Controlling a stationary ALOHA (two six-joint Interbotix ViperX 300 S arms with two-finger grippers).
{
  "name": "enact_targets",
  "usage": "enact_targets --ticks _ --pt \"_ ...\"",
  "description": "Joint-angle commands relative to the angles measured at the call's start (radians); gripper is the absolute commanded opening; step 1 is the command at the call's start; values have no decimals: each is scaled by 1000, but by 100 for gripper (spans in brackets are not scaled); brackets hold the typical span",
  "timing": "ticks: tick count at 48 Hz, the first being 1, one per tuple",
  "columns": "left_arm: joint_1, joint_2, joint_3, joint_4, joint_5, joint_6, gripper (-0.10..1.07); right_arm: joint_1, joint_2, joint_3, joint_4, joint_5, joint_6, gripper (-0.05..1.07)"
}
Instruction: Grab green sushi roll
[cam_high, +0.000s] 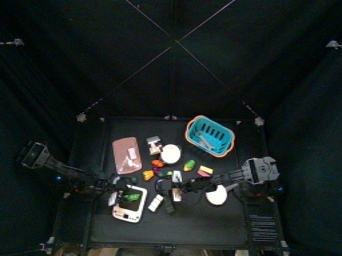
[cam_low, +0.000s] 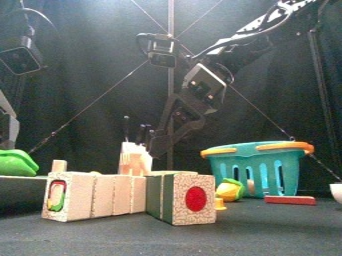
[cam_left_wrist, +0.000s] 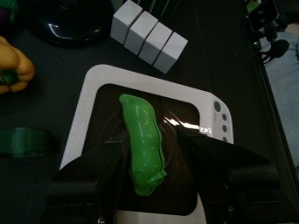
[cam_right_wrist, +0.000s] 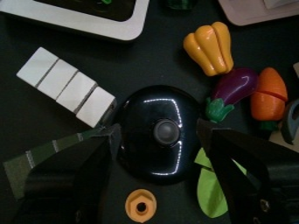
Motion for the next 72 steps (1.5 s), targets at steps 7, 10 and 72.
enact_targets --ticks 7,10,72 --pt "2 2 -20 3 -28 2 84 3 -17 -15 2 -5 2 99" --pt "2 2 -20 6 -32 3 84 3 -17 -15 2 -5 2 99" --pt "178 2 -35 158 -190 2 83 54 5 -184 848 321 9 99"
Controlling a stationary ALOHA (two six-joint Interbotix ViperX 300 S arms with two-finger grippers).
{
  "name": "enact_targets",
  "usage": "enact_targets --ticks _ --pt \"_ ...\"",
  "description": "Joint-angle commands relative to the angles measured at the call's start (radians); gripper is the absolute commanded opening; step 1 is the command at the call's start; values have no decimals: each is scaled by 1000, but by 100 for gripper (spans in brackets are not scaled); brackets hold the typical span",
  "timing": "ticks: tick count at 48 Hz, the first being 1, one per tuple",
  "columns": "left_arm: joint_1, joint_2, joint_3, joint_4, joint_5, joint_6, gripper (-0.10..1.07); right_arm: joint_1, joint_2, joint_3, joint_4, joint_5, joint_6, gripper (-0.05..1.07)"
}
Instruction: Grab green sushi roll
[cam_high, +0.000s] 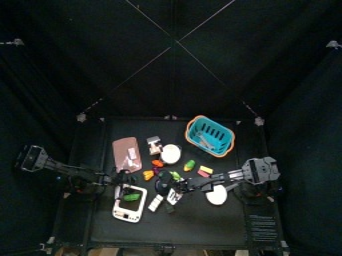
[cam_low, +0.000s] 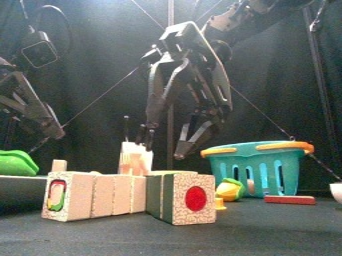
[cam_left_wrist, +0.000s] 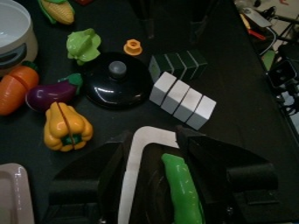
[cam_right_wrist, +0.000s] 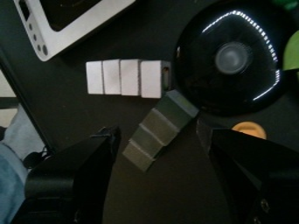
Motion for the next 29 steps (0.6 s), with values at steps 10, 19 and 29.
enact_targets --ticks 10,19,29 --pt "-3 2 -23 -5 -9 -5 83 32 40 -104 -17 137 121 99" --pt "-5 2 -26 -11 -9 -5 83 60 63 -118 -206 156 330 99" --pt "-5 2 -26 -6 -9 2 83 89 94 -146 -339 209 505 99"
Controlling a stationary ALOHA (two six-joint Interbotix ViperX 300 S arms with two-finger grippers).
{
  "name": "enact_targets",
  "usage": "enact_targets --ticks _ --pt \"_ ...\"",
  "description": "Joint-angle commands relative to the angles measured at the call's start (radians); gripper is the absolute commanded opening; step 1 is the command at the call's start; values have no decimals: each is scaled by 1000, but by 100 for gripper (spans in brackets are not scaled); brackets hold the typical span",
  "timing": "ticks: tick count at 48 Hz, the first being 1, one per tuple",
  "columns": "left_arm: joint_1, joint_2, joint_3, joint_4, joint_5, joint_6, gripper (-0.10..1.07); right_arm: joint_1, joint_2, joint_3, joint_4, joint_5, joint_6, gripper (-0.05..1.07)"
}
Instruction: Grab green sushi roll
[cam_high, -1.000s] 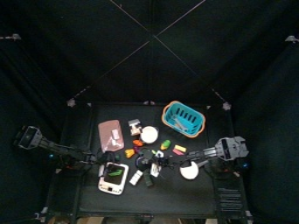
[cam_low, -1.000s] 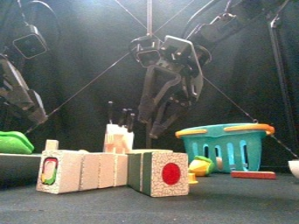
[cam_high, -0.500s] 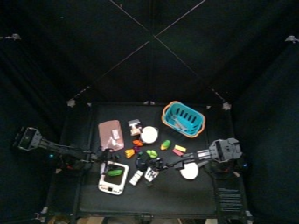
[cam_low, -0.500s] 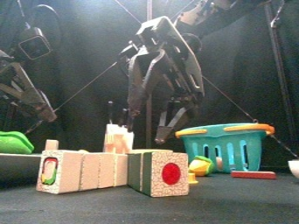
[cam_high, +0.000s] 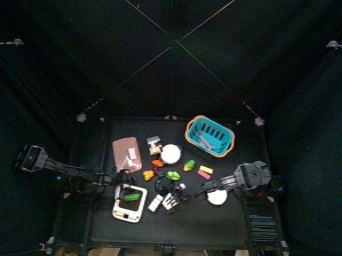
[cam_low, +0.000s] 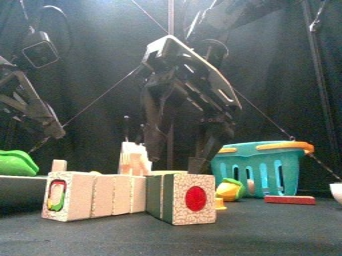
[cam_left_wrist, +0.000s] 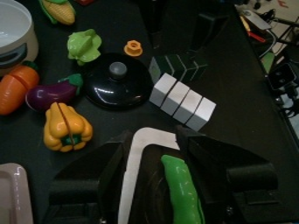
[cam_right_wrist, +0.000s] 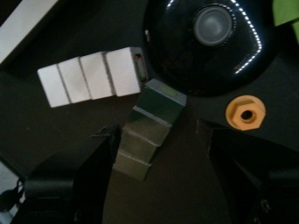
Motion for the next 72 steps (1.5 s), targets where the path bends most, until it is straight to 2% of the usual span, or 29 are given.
enact_targets --ticks 1,14,33,41,58,72 --pt "0 2 -23 8 -9 3 83 9 -9 -37 -43 11 46 99" --pt "6 2 -23 55 -6 3 83 11 38 -78 -46 18 63 99" --pt "8 2 -23 52 -6 -3 83 14 55 -41 -14 35 67 96" --pt "8 2 -23 54 -5 -3 83 14 69 -44 -12 38 67 91" --pt "9 2 -20 52 -6 -3 83 12 55 -38 -11 52 64 71" --pt "9 2 -18 48 -6 -5 83 14 14 -26 -14 77 69 68"
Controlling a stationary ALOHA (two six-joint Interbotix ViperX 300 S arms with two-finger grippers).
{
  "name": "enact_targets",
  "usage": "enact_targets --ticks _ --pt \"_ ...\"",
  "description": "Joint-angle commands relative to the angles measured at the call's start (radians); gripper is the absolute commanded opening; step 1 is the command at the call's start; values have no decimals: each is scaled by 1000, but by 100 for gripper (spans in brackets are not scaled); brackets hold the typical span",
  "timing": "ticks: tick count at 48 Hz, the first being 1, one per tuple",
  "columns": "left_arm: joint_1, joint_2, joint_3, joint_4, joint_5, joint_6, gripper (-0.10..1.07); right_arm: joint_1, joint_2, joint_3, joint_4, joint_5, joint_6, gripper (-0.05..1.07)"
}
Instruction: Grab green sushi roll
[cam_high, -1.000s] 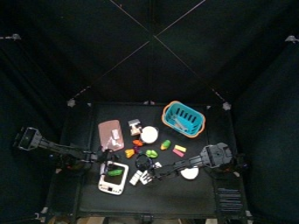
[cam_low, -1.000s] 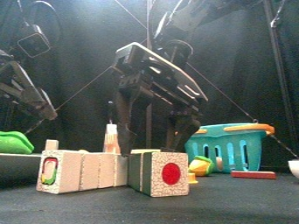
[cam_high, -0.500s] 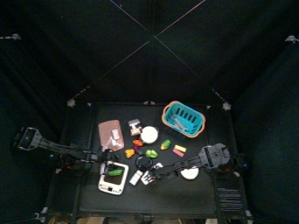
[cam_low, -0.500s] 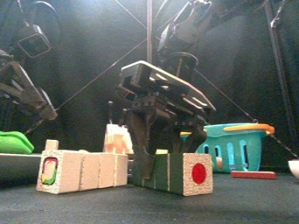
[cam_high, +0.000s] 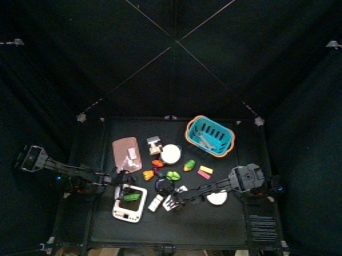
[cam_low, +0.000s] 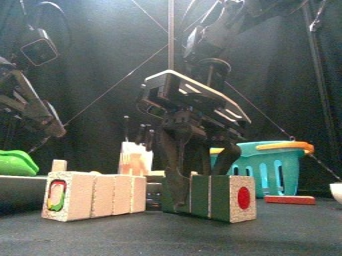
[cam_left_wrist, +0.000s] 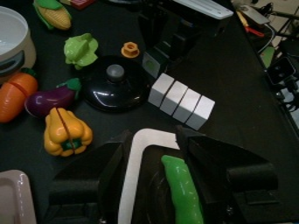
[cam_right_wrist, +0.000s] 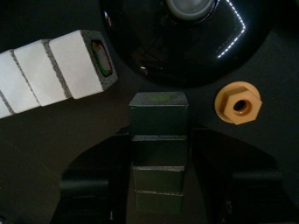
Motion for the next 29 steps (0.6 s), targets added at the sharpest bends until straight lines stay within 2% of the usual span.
enact_targets --ticks 1,29 --pt "0 2 -18 -6 -6 0 83 2 -63 -6 -2 -2 6 68" --pt "2 2 -17 -20 -6 2 83 18 -95 31 6 -38 34 68"
